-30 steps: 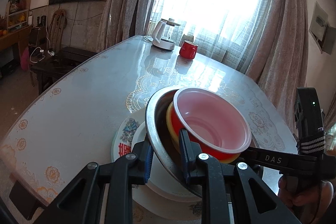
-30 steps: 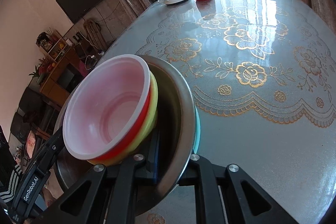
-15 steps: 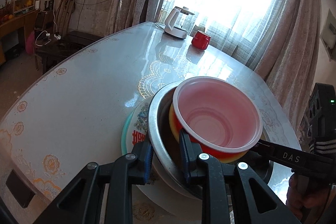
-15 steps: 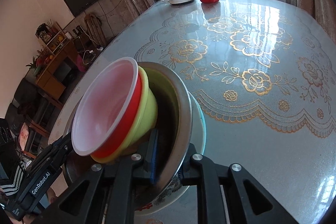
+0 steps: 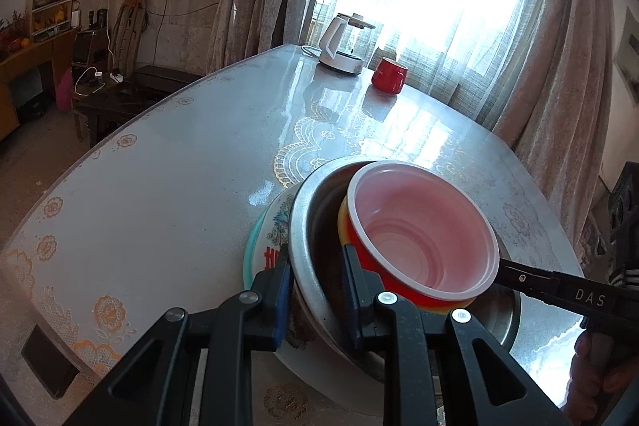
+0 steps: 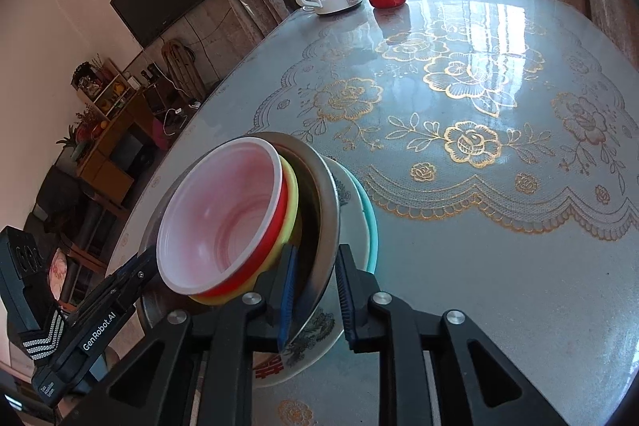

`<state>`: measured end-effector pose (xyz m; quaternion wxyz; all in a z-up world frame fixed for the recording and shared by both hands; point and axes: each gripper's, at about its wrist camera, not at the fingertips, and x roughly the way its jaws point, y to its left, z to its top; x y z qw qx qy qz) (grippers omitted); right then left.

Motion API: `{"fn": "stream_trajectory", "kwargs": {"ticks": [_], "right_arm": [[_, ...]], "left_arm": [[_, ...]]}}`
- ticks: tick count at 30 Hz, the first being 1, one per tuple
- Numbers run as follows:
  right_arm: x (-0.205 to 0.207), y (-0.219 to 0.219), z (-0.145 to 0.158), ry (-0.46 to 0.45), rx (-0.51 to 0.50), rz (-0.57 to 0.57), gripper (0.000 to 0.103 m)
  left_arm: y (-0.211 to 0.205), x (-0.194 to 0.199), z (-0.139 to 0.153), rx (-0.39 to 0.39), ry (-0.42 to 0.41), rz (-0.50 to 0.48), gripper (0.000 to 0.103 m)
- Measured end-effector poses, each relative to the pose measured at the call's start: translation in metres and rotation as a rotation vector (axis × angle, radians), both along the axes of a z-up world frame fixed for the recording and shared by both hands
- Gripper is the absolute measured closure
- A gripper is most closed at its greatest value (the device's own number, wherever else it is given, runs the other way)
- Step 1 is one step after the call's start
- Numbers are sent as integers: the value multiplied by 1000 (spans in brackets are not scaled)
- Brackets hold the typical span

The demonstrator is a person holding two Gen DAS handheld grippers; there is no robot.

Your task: Organize plates and bowls

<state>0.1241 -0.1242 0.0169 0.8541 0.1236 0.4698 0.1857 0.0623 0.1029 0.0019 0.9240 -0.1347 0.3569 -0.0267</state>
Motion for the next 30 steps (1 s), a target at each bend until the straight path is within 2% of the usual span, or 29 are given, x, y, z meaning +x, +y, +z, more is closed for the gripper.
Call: {"fn": "stream_trajectory", "kwargs": {"ticks": [10, 15, 17, 21, 27, 30], "right_arm": [[-4, 5, -3, -9, 12, 13, 82], [-14, 1, 1, -57, 0, 8, 82], [-20, -1, 3, -82, -4, -2, 81], [-35, -7, 7, -140, -14, -22, 79], [-62, -8, 13, -241, -71, -42, 76], [-76, -8, 15, -286, -99, -39, 72]], "left_arm": [[-4, -3, 1, 43, 0, 2, 80], [-4, -8, 2, 56, 0, 4, 77], [-5, -12, 3, 65, -3, 2, 72], [-6, -23, 5, 80, -12, 5, 68], [-5, -47, 9, 117, -44, 24, 54], [-7, -61, 10, 147, -55, 34, 44]]}}
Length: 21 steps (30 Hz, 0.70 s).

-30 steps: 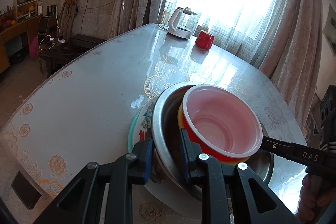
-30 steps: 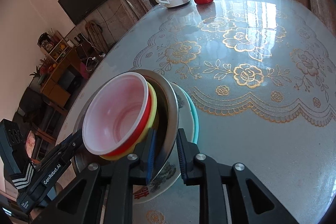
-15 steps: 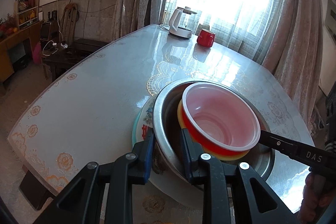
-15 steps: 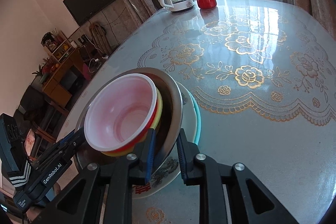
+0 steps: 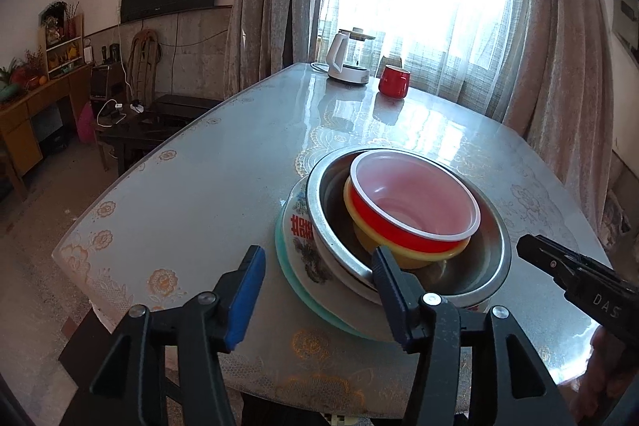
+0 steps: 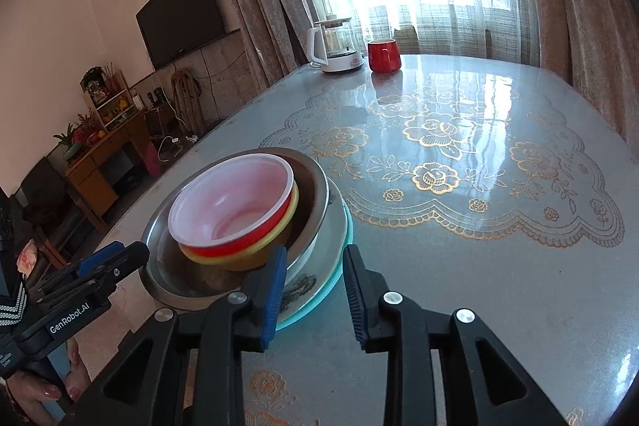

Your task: Organize plates and bowls

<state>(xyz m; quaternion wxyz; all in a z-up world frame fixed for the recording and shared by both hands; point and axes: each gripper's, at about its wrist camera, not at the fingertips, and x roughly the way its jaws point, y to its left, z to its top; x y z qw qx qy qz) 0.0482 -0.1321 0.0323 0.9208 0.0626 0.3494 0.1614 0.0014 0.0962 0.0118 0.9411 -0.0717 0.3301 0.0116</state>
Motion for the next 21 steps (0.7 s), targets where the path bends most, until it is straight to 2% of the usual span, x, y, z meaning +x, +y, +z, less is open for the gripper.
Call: {"fn": "stream_trajectory", "kwargs": {"ticks": [5, 12, 15, 21], "right_arm": [[-26, 6, -2, -80, -79, 3, 65], [-50, 16, -18, -70, -125, 29, 62], [-57, 17, -21, -58, -120, 29, 60], [-67, 17, -18, -85, -111, 7, 47]], "left_arm": [[-4, -15, -5, 42, 5, 4, 27], [-5, -23, -28, 9, 105, -6, 24], [-8, -28, -29, 19, 108, 5, 19], [-14, -37, -26, 57, 89, 8, 7]]}}
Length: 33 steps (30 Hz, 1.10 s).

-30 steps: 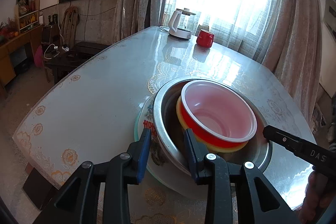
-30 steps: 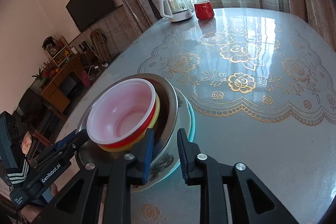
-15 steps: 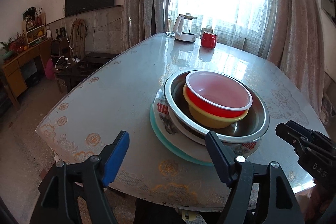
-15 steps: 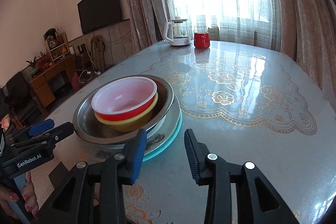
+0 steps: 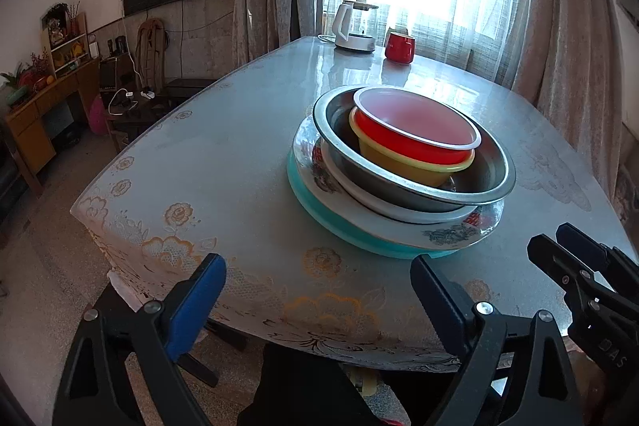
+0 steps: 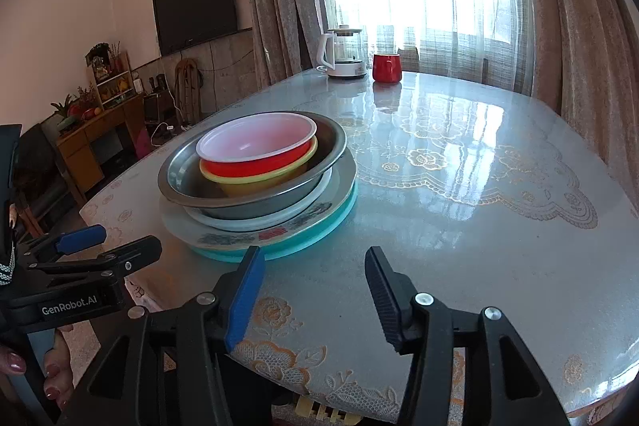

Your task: Organize plates and bowls

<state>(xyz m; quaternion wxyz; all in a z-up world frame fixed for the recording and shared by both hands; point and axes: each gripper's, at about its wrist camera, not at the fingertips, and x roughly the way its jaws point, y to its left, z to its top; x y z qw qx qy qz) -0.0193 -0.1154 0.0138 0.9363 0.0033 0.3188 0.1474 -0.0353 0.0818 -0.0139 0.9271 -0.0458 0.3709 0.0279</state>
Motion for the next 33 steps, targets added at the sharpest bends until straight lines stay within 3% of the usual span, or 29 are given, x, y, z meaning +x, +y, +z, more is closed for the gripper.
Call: {"fn": "stream_trajectory", "kwargs": {"ticks": [5, 23, 33], "right_arm": [[-3, 2, 2, -17, -6, -3, 37], [-4, 5, -2, 11, -7, 0, 35], [-3, 2, -3, 19, -2, -10, 35]], "left_arm": [[0, -2, 2, 6, -14, 7, 0], [7, -2, -3, -10, 4, 42, 0], [3, 2, -4, 21, 19, 41, 0]]}}
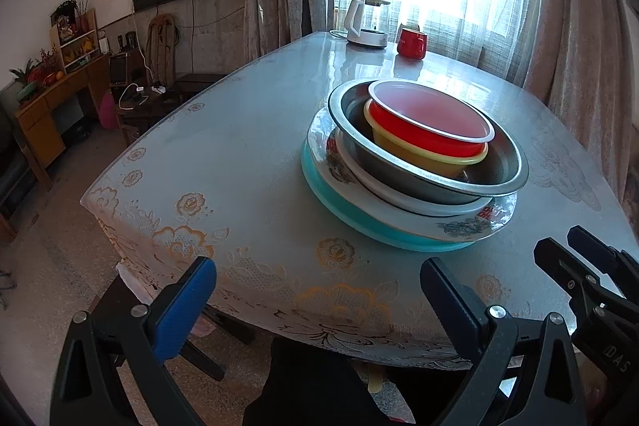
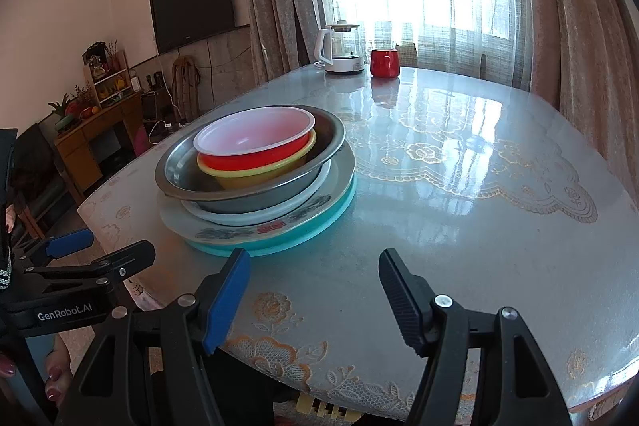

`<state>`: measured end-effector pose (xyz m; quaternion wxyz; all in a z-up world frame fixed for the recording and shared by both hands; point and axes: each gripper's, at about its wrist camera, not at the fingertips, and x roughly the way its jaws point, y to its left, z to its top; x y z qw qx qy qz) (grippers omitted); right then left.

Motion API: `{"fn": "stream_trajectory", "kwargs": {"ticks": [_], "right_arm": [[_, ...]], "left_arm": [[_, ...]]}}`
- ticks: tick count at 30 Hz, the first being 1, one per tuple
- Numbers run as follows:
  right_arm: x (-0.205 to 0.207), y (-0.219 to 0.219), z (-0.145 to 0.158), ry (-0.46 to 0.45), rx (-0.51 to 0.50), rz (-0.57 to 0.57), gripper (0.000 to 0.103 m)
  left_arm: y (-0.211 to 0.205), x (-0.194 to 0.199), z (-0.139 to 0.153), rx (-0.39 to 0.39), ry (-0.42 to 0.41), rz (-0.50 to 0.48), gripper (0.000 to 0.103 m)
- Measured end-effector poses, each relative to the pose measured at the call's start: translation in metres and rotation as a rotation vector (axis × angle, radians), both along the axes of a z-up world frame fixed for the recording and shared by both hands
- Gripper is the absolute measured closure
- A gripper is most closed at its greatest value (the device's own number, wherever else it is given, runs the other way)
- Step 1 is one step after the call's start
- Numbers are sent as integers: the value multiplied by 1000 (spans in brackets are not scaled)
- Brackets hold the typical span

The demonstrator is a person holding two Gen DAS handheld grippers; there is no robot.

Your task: Organize plates and bowls

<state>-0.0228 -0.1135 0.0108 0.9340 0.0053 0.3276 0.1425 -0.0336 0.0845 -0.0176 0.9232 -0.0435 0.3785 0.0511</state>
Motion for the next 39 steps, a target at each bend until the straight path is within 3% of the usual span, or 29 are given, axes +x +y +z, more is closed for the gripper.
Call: {"fn": "stream_trajectory", "kwargs": {"ticks": [21, 27, 39], "right_arm": [[2, 0, 0, 4, -4, -1, 35], [3, 1, 0, 10, -6, -3, 35], [6, -2, -3, 27, 1, -4, 35]], "left_arm": [[-3, 0, -1, 53, -2, 24, 0], [-6, -1, 1, 99, -5, 43, 0], [-9, 0, 1, 97, -9, 32, 0]]}}
